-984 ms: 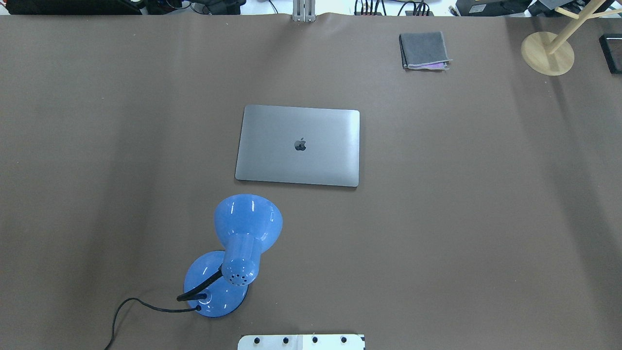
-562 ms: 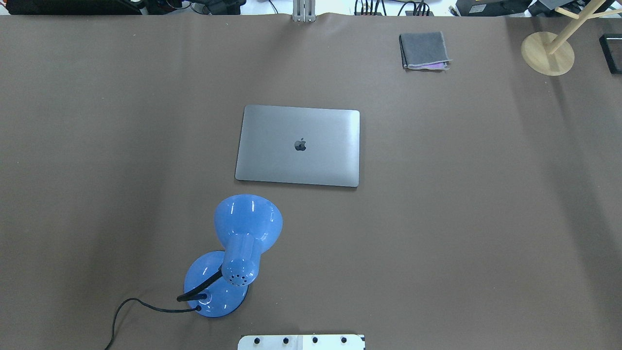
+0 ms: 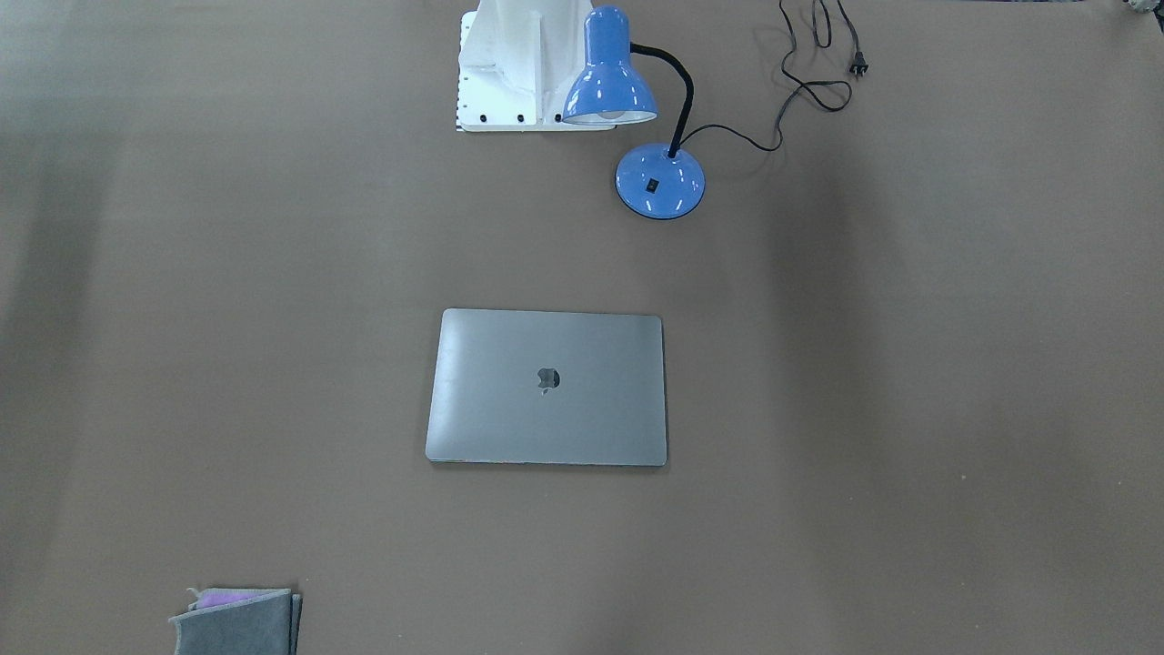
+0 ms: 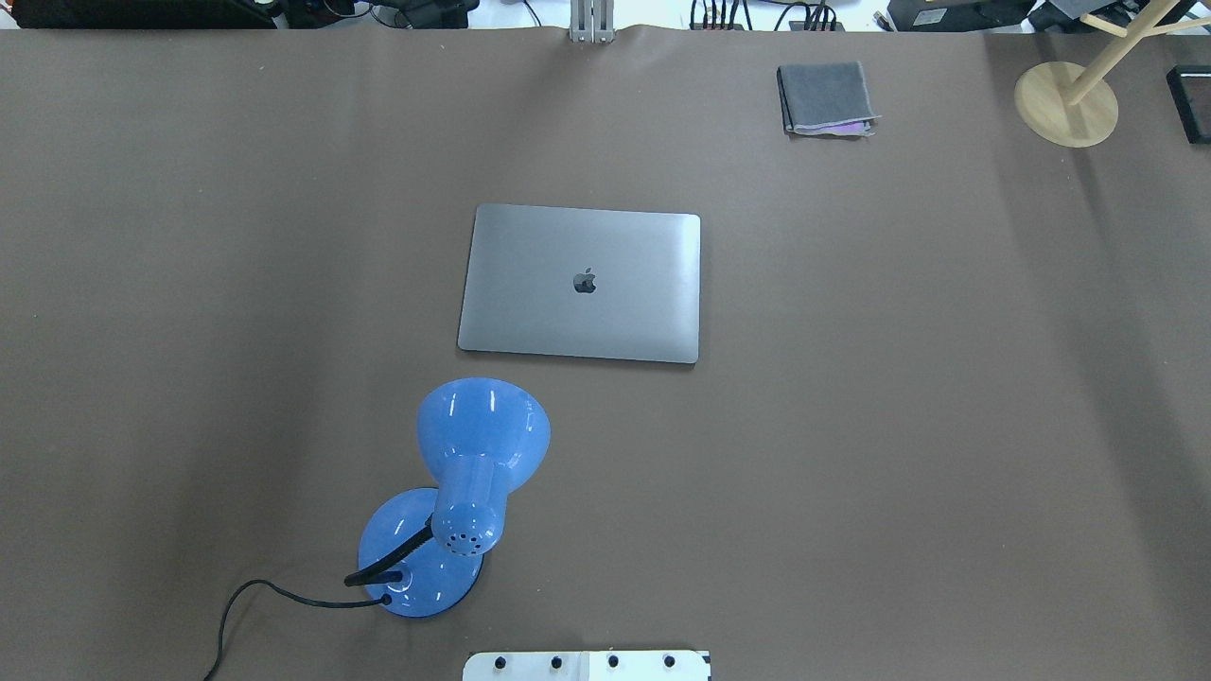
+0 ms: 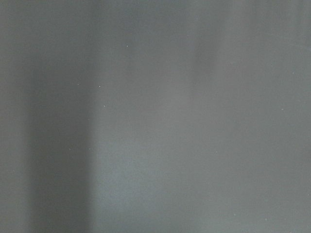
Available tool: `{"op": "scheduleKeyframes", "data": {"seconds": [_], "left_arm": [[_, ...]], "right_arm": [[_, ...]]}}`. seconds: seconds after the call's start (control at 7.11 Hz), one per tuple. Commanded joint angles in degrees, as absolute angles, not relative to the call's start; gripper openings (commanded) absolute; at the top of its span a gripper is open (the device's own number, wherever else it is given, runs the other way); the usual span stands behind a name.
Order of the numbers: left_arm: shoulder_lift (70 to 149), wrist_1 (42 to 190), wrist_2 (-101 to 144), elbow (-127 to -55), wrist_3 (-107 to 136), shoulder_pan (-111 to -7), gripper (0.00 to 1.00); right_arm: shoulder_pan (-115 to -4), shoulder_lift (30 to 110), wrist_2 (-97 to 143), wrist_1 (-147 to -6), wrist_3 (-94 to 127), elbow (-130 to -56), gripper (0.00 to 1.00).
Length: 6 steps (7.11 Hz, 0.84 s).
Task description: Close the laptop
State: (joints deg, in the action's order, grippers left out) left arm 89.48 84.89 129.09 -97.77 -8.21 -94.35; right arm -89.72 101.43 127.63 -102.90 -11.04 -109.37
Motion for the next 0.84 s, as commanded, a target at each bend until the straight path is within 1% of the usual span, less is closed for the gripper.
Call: {"op": "scheduleKeyframes", "data": {"seconds": [0.0,0.14,0.7], "left_arm": [[89.3,84.9,129.11,-98.44,-8.17,-92.9,0.99],[89.21,84.9,129.02,-97.48,-8.17,-92.9,0.99],[88.95,84.9,129.11,-98.08,-8.17,-92.9,0.99]], "right_arm": [[-89.65,101.43,128.75,-102.83,-11.16,-109.42,1.0],[-89.65,101.43,128.85,-102.92,-11.16,-109.42,1.0],[-89.65,101.51,130.08,-103.1,-11.25,-108.99,1.0]]}}
